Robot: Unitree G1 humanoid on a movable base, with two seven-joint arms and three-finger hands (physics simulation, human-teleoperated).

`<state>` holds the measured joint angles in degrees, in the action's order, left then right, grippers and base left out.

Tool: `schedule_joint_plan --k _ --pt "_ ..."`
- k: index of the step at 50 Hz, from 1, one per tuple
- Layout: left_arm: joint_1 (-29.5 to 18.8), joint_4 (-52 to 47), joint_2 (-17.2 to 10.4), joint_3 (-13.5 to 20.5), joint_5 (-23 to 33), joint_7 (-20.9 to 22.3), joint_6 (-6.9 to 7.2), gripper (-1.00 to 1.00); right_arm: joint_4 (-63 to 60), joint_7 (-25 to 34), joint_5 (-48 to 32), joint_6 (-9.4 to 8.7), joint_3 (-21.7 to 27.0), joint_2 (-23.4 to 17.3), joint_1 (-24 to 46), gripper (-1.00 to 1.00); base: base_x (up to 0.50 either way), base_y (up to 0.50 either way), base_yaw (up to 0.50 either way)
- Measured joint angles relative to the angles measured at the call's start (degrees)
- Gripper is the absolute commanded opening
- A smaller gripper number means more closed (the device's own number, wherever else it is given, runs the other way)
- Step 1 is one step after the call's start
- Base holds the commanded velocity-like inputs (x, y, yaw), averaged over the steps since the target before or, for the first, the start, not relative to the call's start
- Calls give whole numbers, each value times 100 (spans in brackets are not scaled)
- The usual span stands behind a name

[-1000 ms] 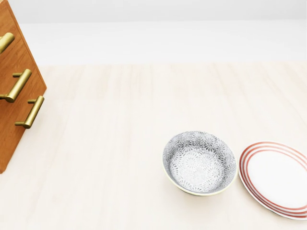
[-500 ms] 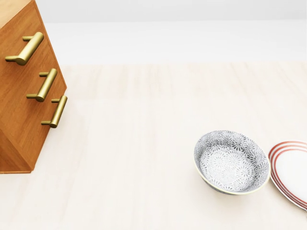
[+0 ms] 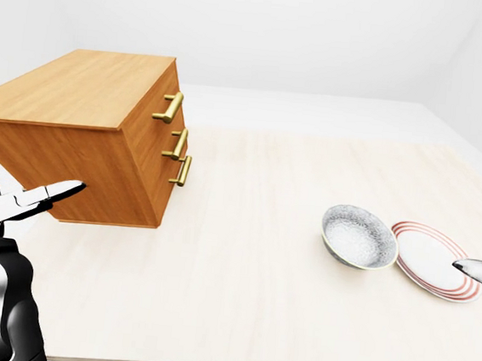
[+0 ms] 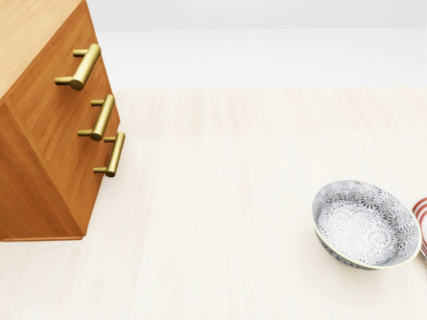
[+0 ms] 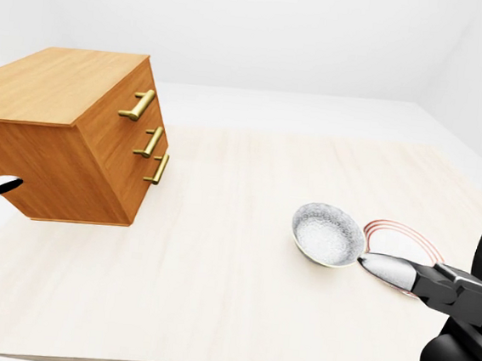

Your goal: Put the bowl on top of the cabinet.

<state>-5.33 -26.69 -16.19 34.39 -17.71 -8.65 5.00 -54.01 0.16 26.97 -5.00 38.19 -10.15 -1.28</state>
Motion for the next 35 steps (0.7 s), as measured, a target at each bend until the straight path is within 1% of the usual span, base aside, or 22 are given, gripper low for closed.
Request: schedule_joint_plan --k 35 --pt "-8 -24 -7 1 -2 -8 0 100 9 -4 30 0 19 -10 -4 100 0 23 0"
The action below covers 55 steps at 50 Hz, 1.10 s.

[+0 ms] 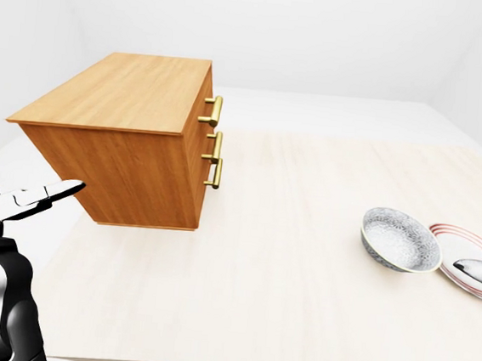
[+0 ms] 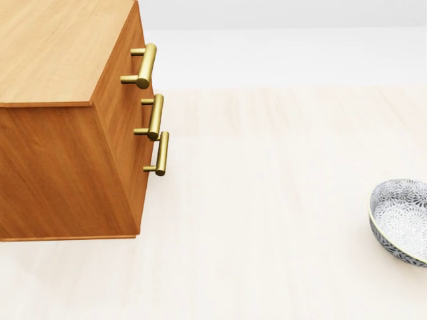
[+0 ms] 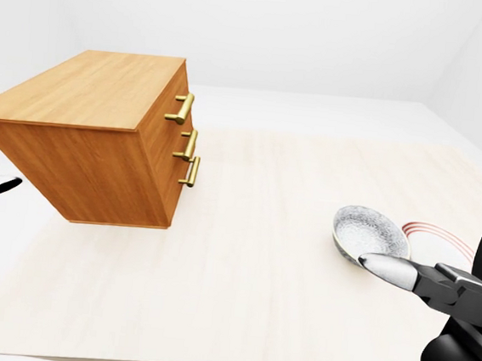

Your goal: Put the bowl on top of the cabinet.

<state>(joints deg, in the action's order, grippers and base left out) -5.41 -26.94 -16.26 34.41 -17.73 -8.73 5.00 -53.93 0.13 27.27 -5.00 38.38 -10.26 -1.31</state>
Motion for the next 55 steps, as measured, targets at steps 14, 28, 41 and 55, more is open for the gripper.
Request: schedule_joint_plan --k 14,28,41,55 --pt "-4 13 -2 -4 2 0 0 100 -4 -4 9 0 6 -4 -1 100 1 23 0" --pt "5 1 4 -4 1 1 0 100 -18 2 14 0 9 1 -8 100 1 23 0" --pt "5 -19 12 -14 16 -4 0 100 207 -28 54 0 115 -370 256 100 0 2 0" --pt "-10 -2 11 -28 29 -8 0 100 2594 505 -1287 0 -638 -2185 1844 100 0 0 0"
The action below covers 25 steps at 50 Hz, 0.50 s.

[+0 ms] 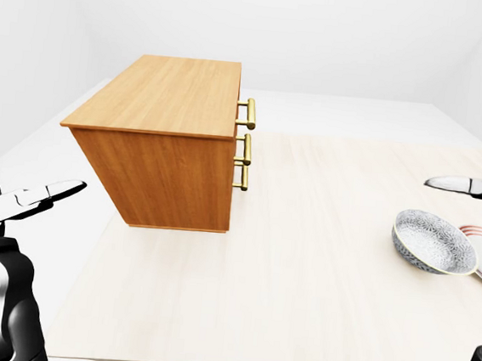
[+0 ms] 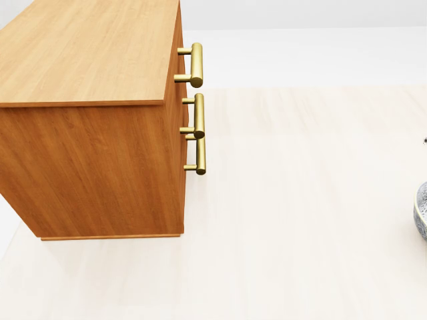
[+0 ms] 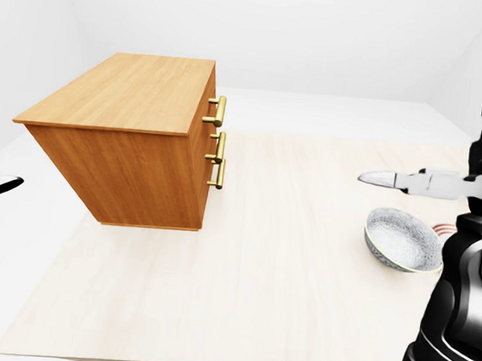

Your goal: Put the bowl on top of the cabinet.

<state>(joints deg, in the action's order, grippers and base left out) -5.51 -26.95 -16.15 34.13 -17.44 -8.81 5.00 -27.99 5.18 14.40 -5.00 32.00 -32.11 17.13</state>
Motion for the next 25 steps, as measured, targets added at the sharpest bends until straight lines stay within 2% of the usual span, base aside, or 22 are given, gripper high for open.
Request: schedule_joint_plan --k 9,17,25 --pt "-8 27 -3 -17 11 -5 0 100 2928 731 -2117 0 -868 -655 1119 100 0 0 0" --pt "-16 20 -2 -33 28 -7 0 100 5660 966 -3737 0 -1601 -1212 2412 100 0 0 0" --pt "-18 22 0 -34 33 -4 0 100 7764 1144 -5057 0 -2130 -1490 3252 100 0 0 0"
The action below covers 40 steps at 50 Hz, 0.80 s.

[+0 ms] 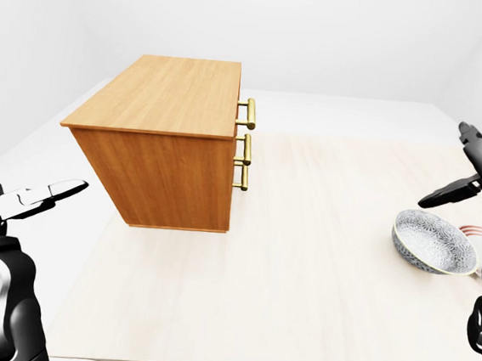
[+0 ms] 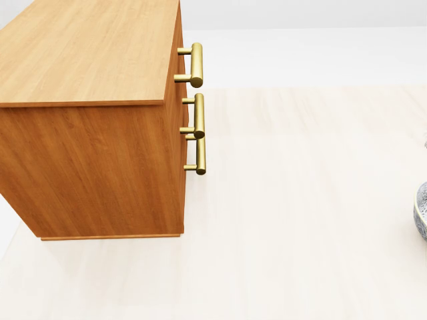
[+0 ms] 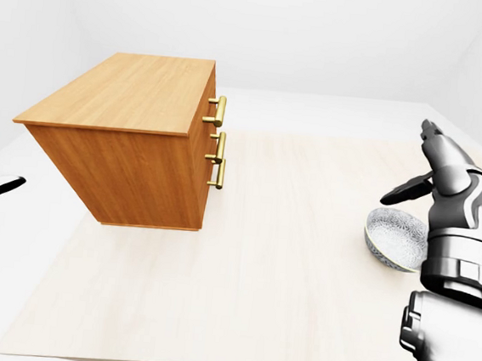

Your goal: Put the bowl on top of the cabinet.

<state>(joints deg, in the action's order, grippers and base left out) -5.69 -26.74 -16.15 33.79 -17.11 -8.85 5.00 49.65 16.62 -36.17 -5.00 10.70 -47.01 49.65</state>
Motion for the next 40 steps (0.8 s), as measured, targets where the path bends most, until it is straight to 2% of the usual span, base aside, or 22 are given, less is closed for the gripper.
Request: schedule_joint_plan --k 7,17,27,40 --pt "-3 19 5 -17 13 1 0 100 1029 174 -754 0 -242 -129 251 100 0 0 0" --pt "0 18 13 -28 20 3 0 100 1676 590 -1355 0 -431 -118 322 100 0 0 0" --pt "7 3 22 -29 20 3 0 100 1882 868 -1657 0 -488 -115 424 100 0 0 0" --pt "7 16 22 -27 17 7 0 100 2013 981 -1710 0 -517 91 410 100 0 0 0"
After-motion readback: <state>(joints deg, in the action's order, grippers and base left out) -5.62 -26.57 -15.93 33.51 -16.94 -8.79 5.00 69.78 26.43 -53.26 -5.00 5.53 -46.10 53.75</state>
